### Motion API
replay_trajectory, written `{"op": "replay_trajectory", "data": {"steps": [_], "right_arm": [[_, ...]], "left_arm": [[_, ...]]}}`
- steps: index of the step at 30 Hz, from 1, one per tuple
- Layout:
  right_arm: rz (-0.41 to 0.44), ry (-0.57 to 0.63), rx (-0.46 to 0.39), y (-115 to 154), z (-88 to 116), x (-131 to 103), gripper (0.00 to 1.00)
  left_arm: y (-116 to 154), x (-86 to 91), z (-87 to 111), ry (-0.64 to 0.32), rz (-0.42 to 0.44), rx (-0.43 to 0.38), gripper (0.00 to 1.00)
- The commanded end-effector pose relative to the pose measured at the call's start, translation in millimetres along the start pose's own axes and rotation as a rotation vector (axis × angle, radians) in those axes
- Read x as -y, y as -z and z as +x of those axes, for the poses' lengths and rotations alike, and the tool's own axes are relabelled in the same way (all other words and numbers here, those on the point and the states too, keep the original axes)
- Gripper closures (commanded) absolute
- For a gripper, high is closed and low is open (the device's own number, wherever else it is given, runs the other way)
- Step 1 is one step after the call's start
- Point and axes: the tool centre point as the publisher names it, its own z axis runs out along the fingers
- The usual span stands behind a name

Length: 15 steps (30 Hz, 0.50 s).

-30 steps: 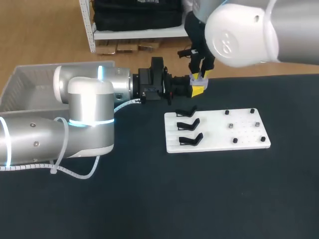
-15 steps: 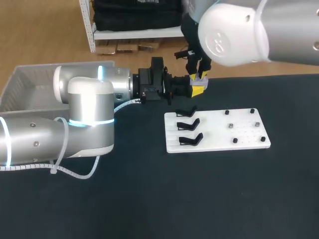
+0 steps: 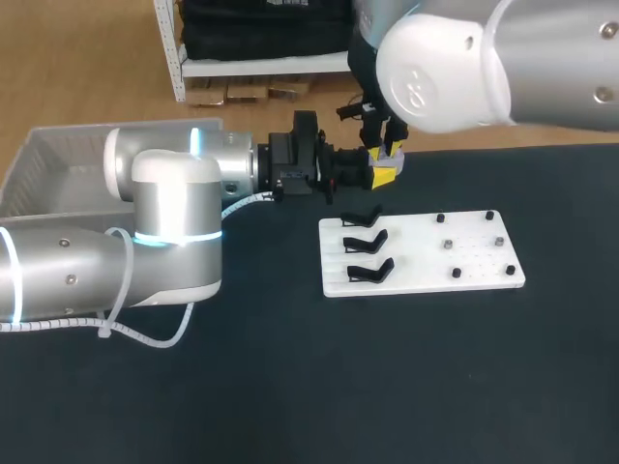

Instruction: Pick up each earbud case from the left stands, insert the matching earbuds, close the lid, and place the case in the box.

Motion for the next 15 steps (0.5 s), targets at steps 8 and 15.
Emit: {"op": "replay_trajectory", "data": {"steps": [8,15], "right_arm": [[0.013,0.036,0.008,-3.2,-1.1,2.3,1.0],[0.012,0.039,0.01,-2.9,-0.7,2.1,0.71]], "left_arm": [[0.5,0.6,1.2,-0.006,-0.005,0.008,1.0],[0.5,0.6,1.2,-0.006,-0.005,0.008,1.0]]}}
